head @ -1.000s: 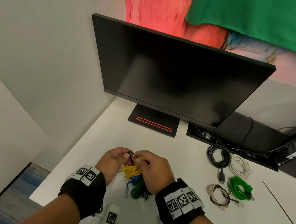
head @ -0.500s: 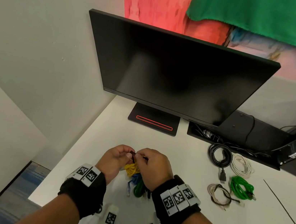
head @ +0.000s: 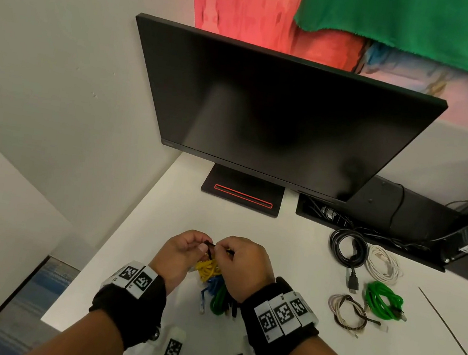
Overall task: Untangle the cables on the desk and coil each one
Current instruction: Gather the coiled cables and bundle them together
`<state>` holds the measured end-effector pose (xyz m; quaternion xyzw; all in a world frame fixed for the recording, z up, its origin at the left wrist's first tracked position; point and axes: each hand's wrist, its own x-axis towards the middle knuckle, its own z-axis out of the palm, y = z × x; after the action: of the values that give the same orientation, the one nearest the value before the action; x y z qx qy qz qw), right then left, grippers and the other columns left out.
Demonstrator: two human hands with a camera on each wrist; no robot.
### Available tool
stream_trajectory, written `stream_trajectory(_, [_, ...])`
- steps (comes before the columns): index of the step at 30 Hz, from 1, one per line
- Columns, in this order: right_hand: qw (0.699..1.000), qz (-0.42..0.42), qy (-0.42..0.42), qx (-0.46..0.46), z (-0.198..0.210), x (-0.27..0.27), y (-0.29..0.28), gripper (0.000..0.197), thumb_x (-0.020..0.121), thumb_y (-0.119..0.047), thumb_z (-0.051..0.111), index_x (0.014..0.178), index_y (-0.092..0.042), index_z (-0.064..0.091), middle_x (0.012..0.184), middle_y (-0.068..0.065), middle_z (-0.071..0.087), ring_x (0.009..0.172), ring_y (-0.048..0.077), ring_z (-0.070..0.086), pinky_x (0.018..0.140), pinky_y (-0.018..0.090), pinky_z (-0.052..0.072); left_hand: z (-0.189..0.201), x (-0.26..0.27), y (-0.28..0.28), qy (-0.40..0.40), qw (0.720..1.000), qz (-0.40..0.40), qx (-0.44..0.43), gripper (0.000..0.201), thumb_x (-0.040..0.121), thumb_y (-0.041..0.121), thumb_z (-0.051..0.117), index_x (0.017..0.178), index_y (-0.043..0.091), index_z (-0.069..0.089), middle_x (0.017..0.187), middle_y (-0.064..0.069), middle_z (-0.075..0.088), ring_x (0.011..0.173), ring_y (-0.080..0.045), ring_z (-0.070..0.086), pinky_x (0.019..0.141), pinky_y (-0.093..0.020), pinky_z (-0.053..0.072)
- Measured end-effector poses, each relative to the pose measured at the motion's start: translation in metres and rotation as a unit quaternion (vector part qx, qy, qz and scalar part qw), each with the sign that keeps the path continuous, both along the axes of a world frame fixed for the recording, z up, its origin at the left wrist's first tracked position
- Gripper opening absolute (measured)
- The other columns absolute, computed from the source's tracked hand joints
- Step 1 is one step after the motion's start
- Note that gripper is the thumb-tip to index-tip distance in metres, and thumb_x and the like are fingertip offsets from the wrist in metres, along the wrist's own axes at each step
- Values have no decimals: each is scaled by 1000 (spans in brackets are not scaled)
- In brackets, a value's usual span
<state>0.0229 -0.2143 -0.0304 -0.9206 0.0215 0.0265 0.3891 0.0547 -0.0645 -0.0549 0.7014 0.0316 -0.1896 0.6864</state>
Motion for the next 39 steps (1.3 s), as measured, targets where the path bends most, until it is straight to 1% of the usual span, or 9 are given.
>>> stream_trajectory(7, [1000, 4, -1, -1, 2, 3, 1, 26, 97, -31, 51, 97, -18, 73, 89, -1, 70, 82, 16, 63, 77, 36, 55, 1, 0, -2, -10, 1000, -15, 13, 17, 94, -8, 52, 102, -5, 66, 80, -8, 70, 61, -1, 64, 53, -9, 45])
stream_trajectory(11, [1000, -8, -4, 10, 1, 3, -1, 23, 96, -31, 53, 94, -20, 73, 89, -4, 71, 81, 15, 64, 76, 35, 56, 1, 2, -2, 4, 1000, 1, 14, 16, 95, -5, 52, 100, -2, 66, 81, -8, 70, 66, -4, 66, 57, -12, 48])
stream_trajectory(14, [1000, -8, -2, 7, 1, 3, -2, 23, 95, -33, 52, 93, -21, 72, 89, -5, 71, 81, 13, 64, 76, 34, 56, -1, 3, -1, 17, 1000, 6, 14, 18, 96, -3, 51, 96, 4, 68, 78, -4, 71, 65, -5, 66, 58, -15, 50])
stream_trajectory(16, [1000, -6, -1, 5, 1, 4, -1, 24, 96, -33, 52, 93, -22, 72, 87, -6, 71, 80, 13, 64, 75, 35, 56, -1, 3, -1, 22, 1000, 5, 19, 19, 96, -1, 52, 94, 7, 68, 80, -5, 71, 69, -8, 66, 61, -18, 51])
stream_trajectory(18, [1000, -2, 4, 1, 0, 4, 0, 24, 96, -32, 51, 93, -20, 72, 87, -5, 71, 79, 14, 64, 75, 36, 56, -2, 4, -1, 24, 1000, 4, 19, 19, 96, -1, 52, 93, 8, 69, 82, -7, 71, 72, -12, 66, 63, -20, 52])
stream_trajectory(21, [1000, -1, 9, -9, 1, 5, -1, 24, 95, -32, 51, 92, -20, 72, 87, -5, 71, 79, 14, 64, 75, 35, 56, -3, 5, 0, 24, 1000, 3, 12, 19, 96, -2, 52, 93, 8, 68, 81, -5, 72, 71, -11, 66, 65, -20, 53])
stream_trajectory(24, [1000, -4, 12, -9, 1, 5, -2, 26, 96, -34, 51, 92, -21, 72, 87, -5, 71, 79, 14, 64, 75, 34, 56, -3, 5, 0, 20, 1000, 0, 8, 21, 96, -3, 52, 91, 9, 68, 78, -2, 72, 70, -9, 67, 63, -18, 51])
stream_trajectory(32, [1000, -3, 10, -10, 2, 8, -2, 25, 96, -34, 50, 93, -21, 71, 87, -5, 70, 79, 13, 63, 75, 35, 56, 1, 6, 0, -2, 1000, -7, 19, 19, 94, -6, 53, 93, 4, 69, 75, -4, 72, 64, -4, 66, 57, -12, 48])
stream_trajectory(39, [1000, 3, 2, -13, 3, 7, 0, 26, 99, -34, 48, 98, -20, 69, 91, -3, 70, 82, 15, 63, 78, 35, 56, -2, 7, 0, 20, 1000, -2, 22, 19, 95, -2, 52, 95, 5, 70, 80, -6, 71, 69, -9, 66, 58, -16, 50])
